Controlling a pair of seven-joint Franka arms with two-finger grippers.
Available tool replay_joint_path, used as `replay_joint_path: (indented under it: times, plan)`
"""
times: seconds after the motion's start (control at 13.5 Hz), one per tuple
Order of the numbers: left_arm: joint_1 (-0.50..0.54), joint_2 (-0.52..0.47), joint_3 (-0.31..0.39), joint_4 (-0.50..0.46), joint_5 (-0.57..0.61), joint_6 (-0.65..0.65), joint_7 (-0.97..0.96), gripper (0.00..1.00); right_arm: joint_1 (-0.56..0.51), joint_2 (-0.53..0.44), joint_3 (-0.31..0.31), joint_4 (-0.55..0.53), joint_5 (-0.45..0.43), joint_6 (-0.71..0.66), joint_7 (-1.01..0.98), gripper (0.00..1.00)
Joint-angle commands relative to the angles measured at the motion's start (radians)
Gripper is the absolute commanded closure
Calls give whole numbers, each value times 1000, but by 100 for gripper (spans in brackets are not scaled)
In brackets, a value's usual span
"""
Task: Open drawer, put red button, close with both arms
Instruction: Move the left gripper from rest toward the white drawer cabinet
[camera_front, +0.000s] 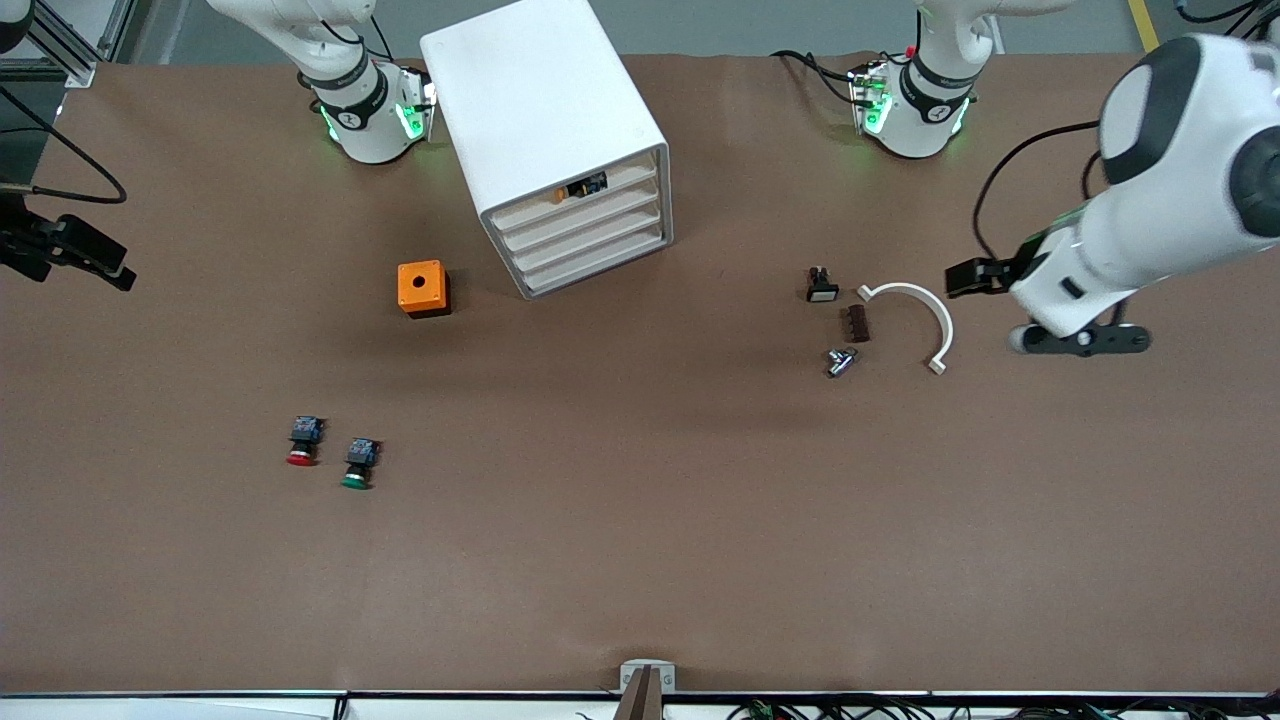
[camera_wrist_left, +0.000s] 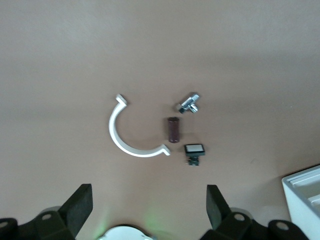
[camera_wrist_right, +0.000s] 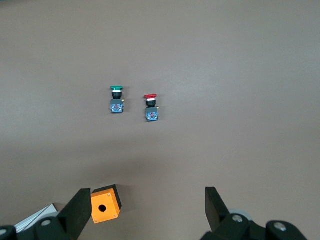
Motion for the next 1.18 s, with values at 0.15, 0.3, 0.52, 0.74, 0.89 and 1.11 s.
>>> replay_joint_path:
  times: [0.15, 0.3, 0.52, 0.74, 0.89, 1.11]
  plan:
    - [-117, 103, -23, 32, 52, -2, -261, 0, 0, 2, 2, 9, -13, -9, 11, 0]
    - [-176, 177, -21, 90, 23, -23, -421, 0, 0, 2, 2, 12, -11, -7, 13, 0]
    - [-221, 338, -21, 274, -126, -112, -715, 0, -2, 3, 2, 12, -10, -6, 14, 0]
    - [-261, 426, -21, 334, -258, -132, -961, 0, -2, 3, 1, 13, -10, -6, 13, 0]
    - [-273, 464, -23, 345, -325, -149, -1098, 0, -2, 3, 1, 21, -10, -7, 14, 0]
    - [-313, 520, -23, 351, -392, -173, -1232, 0, -5, 8, -1, 33, -10, -7, 17, 0]
